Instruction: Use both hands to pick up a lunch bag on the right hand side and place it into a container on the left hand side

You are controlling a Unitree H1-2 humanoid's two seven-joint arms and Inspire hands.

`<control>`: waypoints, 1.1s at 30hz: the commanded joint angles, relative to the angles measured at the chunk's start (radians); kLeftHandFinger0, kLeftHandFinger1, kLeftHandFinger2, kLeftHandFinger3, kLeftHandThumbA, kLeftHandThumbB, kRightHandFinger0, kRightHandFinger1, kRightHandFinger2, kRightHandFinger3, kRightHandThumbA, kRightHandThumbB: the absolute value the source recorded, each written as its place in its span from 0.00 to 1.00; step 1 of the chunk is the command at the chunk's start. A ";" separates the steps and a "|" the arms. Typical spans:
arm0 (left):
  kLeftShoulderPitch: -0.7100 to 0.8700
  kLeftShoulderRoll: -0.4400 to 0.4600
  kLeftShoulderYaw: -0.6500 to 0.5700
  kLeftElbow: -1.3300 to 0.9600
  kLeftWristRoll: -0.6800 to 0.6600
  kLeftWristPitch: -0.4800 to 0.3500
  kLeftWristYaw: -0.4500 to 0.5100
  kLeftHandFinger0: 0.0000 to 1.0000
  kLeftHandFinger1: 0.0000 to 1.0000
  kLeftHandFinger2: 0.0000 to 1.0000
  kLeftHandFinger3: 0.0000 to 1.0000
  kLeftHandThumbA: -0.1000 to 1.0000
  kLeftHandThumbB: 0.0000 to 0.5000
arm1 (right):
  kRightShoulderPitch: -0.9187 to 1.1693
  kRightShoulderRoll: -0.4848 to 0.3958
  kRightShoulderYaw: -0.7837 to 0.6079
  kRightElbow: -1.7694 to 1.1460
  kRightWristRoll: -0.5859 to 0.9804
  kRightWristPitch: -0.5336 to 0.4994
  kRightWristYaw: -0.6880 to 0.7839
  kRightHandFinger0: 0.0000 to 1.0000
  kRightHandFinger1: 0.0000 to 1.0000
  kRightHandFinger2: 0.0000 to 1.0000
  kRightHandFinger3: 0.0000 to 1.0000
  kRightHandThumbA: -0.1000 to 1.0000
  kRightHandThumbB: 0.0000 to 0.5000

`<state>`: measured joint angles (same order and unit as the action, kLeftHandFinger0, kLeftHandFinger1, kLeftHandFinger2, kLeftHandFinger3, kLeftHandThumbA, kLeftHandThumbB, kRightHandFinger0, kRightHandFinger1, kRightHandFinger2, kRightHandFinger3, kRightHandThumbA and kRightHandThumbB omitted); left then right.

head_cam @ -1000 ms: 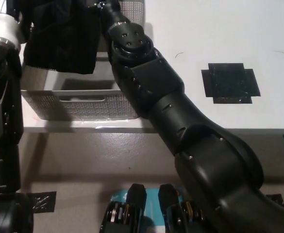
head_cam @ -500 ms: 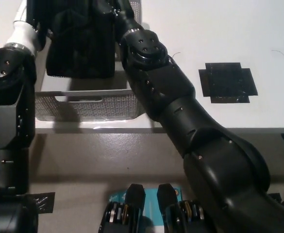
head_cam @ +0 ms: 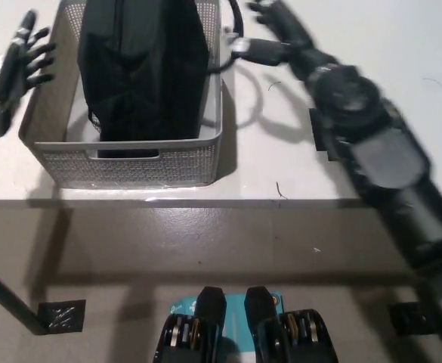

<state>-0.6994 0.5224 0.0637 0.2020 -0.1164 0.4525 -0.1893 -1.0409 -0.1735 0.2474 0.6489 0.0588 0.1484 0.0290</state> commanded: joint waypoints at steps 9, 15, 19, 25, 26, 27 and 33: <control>0.090 0.427 -0.057 -0.460 -0.143 0.018 -0.298 1.00 1.00 1.00 1.00 1.00 0.22 | 0.227 -0.271 -0.129 -0.611 0.058 0.128 0.136 0.91 1.00 1.00 1.00 0.63 0.14; 0.184 0.397 0.003 -0.621 -0.279 0.018 -0.167 1.00 1.00 1.00 1.00 1.00 0.29 | 0.358 -0.198 -0.244 -0.773 0.189 0.082 0.101 1.00 1.00 1.00 1.00 0.96 0.37; 0.295 0.313 0.074 -0.759 -0.286 0.018 -0.101 1.00 1.00 1.00 1.00 1.00 0.30 | 0.479 -0.145 -0.271 -0.969 0.230 0.066 0.077 1.00 1.00 1.00 1.00 1.00 0.36; 0.545 0.072 0.134 -0.978 -0.273 -0.085 -0.018 1.00 1.00 1.00 1.00 1.00 0.44 | 0.788 -0.045 -0.209 -1.175 0.228 -0.137 0.085 1.00 1.00 1.00 1.00 1.00 0.43; 0.582 0.035 0.132 -0.994 -0.256 -0.118 -0.017 1.00 1.00 1.00 1.00 1.00 0.49 | 0.824 -0.021 -0.194 -1.182 0.222 -0.157 0.087 1.00 1.00 1.00 1.00 1.00 0.46; 0.648 -0.037 0.110 -1.004 -0.246 -0.185 -0.013 1.00 1.00 1.00 1.00 1.00 0.51 | 0.890 0.004 -0.167 -1.195 0.218 -0.181 0.094 1.00 1.00 1.00 1.00 1.00 0.49; 0.866 -0.237 0.029 -0.932 -0.086 -0.428 -0.061 1.00 1.00 1.00 1.00 1.00 0.51 | 1.071 0.091 -0.090 -1.127 0.216 -0.278 0.149 1.00 1.00 1.00 1.00 1.00 0.53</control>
<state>0.0141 0.4111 0.1075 -0.6927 -0.2959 0.3559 -0.2937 -0.0834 -0.1512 0.1085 -0.4128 0.1995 0.1246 0.1108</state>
